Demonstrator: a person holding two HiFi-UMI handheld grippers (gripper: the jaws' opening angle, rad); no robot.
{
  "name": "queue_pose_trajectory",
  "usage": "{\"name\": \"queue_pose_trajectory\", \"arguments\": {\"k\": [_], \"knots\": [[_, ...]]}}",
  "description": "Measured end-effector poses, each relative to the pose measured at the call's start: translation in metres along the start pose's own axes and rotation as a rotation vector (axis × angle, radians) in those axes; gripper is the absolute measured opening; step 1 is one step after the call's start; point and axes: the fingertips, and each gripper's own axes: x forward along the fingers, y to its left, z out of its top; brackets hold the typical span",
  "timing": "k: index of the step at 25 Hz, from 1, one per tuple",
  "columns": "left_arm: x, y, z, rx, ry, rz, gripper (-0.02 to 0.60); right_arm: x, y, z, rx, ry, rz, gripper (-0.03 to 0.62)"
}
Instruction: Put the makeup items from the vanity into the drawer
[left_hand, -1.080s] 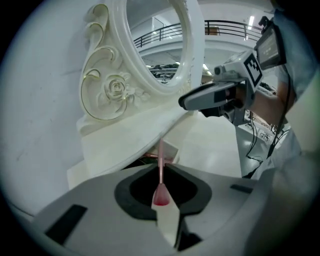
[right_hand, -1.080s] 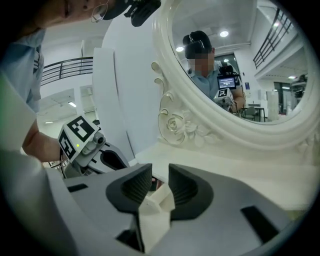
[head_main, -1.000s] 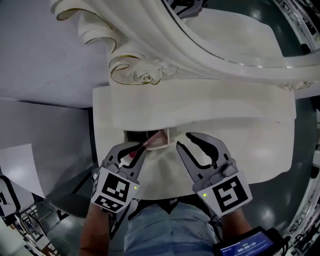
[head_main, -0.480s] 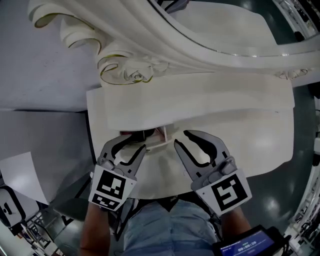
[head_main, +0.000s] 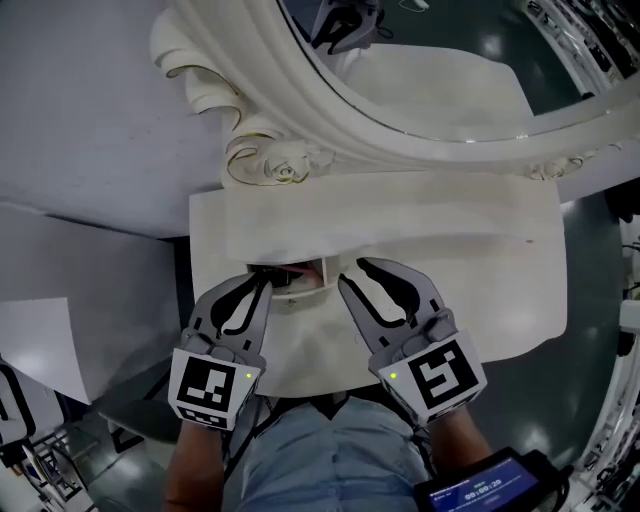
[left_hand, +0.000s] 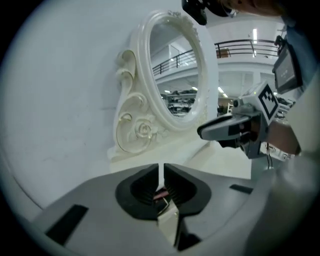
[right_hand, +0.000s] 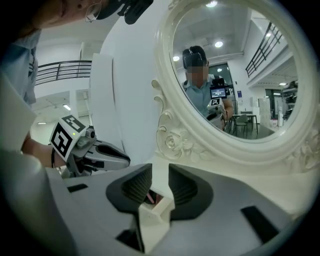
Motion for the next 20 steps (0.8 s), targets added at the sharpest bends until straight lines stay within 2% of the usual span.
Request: {"name": "queue_pose_trajectory", "arguments": {"k": [2,5,9,14,17,20], "knots": [[-0.013,0.005,0.022,-0.024,-0.081,0.064,0.007,-0.004,-0.001,0.022,-0.012,-0.065,-0.019,0.092],[-0.032,0.008,0.054,-0.046,-0.199,0.158,0.002,-0.011,0.001,0.047,-0.040,-0.127,-0.036,0.046],[-0.053,0.005,0.091,-0.029,-0.341,0.284,0.002,-0.023,-0.005,0.067,-0.048,-0.161,-0.057,0.014],[-0.073,-0.007,0.123,-0.081,-0.453,0.387,0.002,-0.042,-0.009,0.071,-0.070,-0.132,-0.051,0.002],[-0.075,-0.021,0.137,-0.069,-0.489,0.417,0.002,-0.048,-0.010,0.076,-0.102,-0.152,-0.029,0.002],[-0.077,-0.036,0.147,-0.049,-0.506,0.426,0.002,-0.057,-0.009,0.087,-0.106,-0.215,0.001,0.000]]}}
